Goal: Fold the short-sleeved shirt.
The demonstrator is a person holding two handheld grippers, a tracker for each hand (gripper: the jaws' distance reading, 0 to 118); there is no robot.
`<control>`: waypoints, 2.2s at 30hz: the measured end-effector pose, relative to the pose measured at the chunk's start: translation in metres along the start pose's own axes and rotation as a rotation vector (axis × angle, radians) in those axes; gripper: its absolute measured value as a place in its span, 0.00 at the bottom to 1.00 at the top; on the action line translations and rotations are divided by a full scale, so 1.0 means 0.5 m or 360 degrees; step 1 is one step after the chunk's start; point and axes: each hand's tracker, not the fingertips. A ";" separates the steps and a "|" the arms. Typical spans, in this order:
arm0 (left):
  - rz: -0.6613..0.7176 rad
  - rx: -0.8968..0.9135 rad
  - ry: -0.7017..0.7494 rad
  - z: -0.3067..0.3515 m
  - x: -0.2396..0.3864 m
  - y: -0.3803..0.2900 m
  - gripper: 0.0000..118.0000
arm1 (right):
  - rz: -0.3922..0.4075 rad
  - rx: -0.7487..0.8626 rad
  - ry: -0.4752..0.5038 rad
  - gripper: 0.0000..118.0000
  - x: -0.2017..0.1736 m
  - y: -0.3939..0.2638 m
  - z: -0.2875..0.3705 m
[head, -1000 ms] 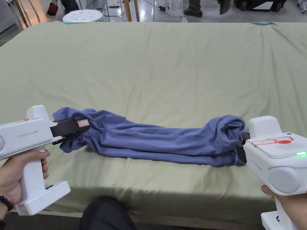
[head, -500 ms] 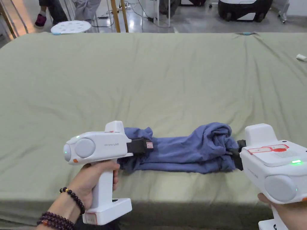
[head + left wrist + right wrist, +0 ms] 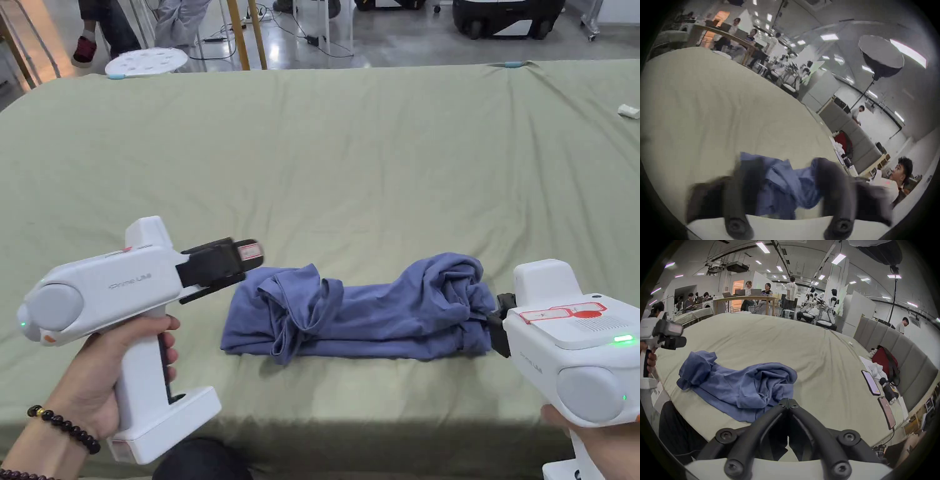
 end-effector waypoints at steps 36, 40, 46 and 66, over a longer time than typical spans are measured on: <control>-0.0077 -0.0518 -0.0101 -0.282 0.064 -0.143 0.00 | -0.0030 -0.0017 -0.0049 0.00 0.029 -0.011 0.002; -0.0097 -0.0508 -0.0106 -0.268 0.070 -0.137 0.00 | -0.0031 -0.0015 -0.0045 0.00 0.029 -0.011 0.002; -0.0132 -0.0315 -0.0158 -0.176 0.058 -0.081 0.00 | 0.0003 0.0024 -0.0049 0.00 0.018 0.017 -0.021; 0.0119 -0.0168 -0.0125 -0.037 -0.076 -0.042 0.95 | 0.0066 0.0050 0.0027 0.00 -0.031 0.033 -0.016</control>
